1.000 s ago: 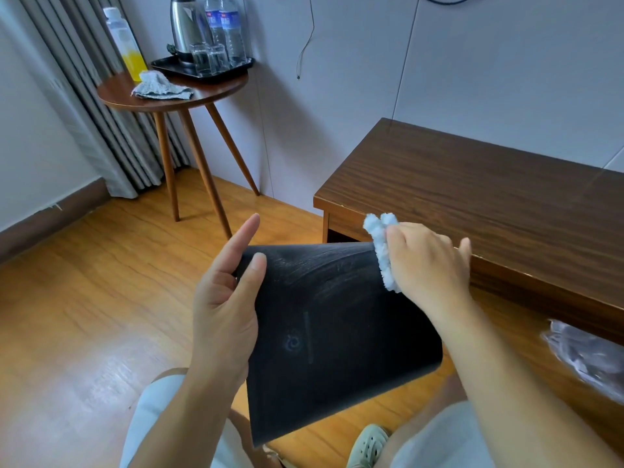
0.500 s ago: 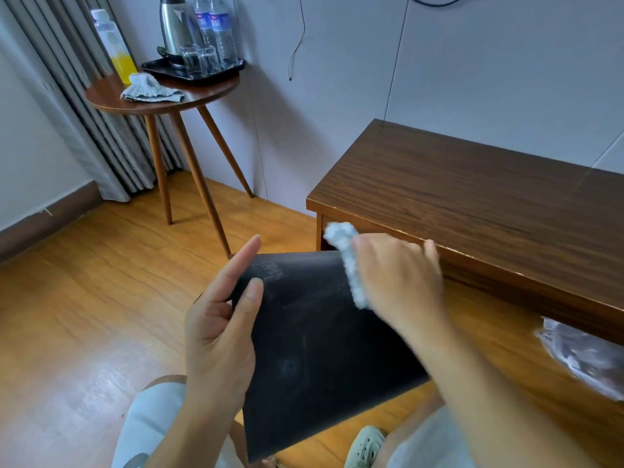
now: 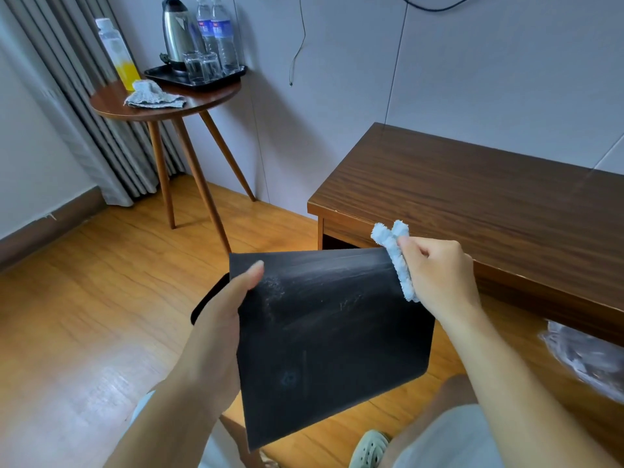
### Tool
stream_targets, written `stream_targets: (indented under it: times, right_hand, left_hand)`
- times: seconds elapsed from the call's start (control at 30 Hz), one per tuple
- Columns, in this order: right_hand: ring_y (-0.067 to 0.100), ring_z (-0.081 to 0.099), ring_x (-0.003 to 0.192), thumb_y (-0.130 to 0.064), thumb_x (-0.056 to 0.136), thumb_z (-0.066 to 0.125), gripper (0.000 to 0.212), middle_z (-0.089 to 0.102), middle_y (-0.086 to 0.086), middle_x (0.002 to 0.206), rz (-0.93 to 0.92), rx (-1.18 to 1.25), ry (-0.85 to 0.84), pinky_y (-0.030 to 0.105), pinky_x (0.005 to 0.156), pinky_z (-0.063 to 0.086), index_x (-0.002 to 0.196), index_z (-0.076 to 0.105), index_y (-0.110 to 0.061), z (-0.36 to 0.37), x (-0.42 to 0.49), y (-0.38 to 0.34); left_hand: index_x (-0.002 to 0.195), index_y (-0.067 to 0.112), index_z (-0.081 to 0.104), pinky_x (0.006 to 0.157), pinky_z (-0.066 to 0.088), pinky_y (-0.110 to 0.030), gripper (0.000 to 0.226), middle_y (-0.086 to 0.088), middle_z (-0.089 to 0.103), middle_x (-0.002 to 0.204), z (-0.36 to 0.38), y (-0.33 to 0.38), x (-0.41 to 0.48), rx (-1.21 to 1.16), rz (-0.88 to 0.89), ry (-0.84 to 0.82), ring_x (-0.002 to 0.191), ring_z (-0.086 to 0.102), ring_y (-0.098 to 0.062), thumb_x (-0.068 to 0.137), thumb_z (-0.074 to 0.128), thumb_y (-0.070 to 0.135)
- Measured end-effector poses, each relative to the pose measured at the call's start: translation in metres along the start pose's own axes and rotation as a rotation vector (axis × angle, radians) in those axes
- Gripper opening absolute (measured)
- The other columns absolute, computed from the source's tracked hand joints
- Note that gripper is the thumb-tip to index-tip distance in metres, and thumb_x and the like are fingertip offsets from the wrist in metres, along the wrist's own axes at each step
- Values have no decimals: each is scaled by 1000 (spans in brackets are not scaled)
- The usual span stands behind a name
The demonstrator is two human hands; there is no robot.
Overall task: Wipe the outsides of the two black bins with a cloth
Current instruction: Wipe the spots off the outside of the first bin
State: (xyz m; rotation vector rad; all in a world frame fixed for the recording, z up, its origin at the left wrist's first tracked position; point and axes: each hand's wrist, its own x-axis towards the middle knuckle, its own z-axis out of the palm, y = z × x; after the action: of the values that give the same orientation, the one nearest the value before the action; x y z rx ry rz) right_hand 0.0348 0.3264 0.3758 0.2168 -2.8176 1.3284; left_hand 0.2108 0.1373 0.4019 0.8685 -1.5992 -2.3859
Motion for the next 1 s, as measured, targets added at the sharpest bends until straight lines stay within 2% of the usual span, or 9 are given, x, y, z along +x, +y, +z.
stream_targets:
  times: [0.1, 0.17, 0.23, 0.37, 0.57, 0.67, 0.8, 0.9, 1.0]
  right_hand:
    - [9, 54, 58, -32, 102, 50, 49, 55, -17, 52, -101, -1, 35, 23, 51, 35, 56, 59, -21, 2, -5, 2]
    - [5, 61, 81, -33, 106, 46, 35, 69, -21, 94, -134, -33, 0, 15, 63, 40, 95, 78, -27, 2, -11, -4]
    - [8, 56, 116, -38, 108, 35, 42, 61, -11, 139, -221, -178, -42, 20, 90, 44, 134, 66, -28, 8, -20, -12]
    - [12, 29, 150, -48, 105, 16, 58, 39, -7, 161, -486, -165, -137, 42, 126, 17, 151, 47, -31, 32, -71, -50]
    - [20, 29, 152, -56, 104, 12, 58, 38, -9, 162, -367, -226, -74, 56, 122, 19, 150, 45, -43, 26, -41, -37]
    - [21, 51, 127, -54, 108, 26, 47, 58, -2, 142, -6, 26, -125, 38, 98, 41, 147, 50, -42, 13, -15, -16]
    - [11, 55, 109, -47, 108, 38, 42, 63, -7, 123, 36, 171, -3, 27, 83, 44, 144, 56, -37, 16, -22, -1]
    - [16, 59, 116, -46, 106, 43, 39, 65, -4, 126, 85, 247, 85, 40, 95, 54, 141, 58, -37, 22, -30, 10]
    - [13, 59, 115, -43, 106, 46, 39, 63, -2, 130, 95, 281, 87, 44, 95, 57, 142, 58, -36, 29, -43, 17]
  left_hand:
    - [108, 22, 75, 76, 52, -42, 46, -9, 80, 100, 0, -1, -2, -49, -3, 28, 82, 79, -24, 88, 57, 58]
    - [109, 22, 76, 76, 53, -42, 44, -9, 80, 103, 5, -3, -6, -65, 61, 3, 85, 79, -23, 86, 57, 54]
    - [107, 24, 76, 74, 54, -39, 42, -6, 80, 102, 13, -11, -10, -42, 108, -34, 85, 78, -21, 82, 56, 51]
    - [105, 33, 81, 84, 58, -37, 27, -2, 79, 111, 25, -20, -11, -11, 227, -117, 102, 76, -21, 93, 59, 45]
    - [96, 33, 82, 79, 59, -27, 29, 2, 80, 102, 4, -23, -11, 64, 382, -150, 97, 76, -16, 82, 64, 51]
    - [72, 22, 63, 66, 46, -19, 32, 12, 60, 71, 1, -24, -13, 387, 594, -166, 69, 58, -5, 93, 53, 44]
    - [68, 37, 37, 52, 24, -18, 34, 17, 33, 61, 3, -21, -6, 662, 877, 10, 54, 31, -2, 97, 54, 39]
    - [114, 39, 65, 50, 39, -11, 20, 15, 57, 64, 7, -18, -2, 745, 968, 221, 59, 56, -12, 96, 60, 33]
    - [152, 26, 42, 59, 50, -8, 60, 30, 57, 72, 13, -8, 1, 837, 999, 396, 76, 65, -9, 96, 62, 24]
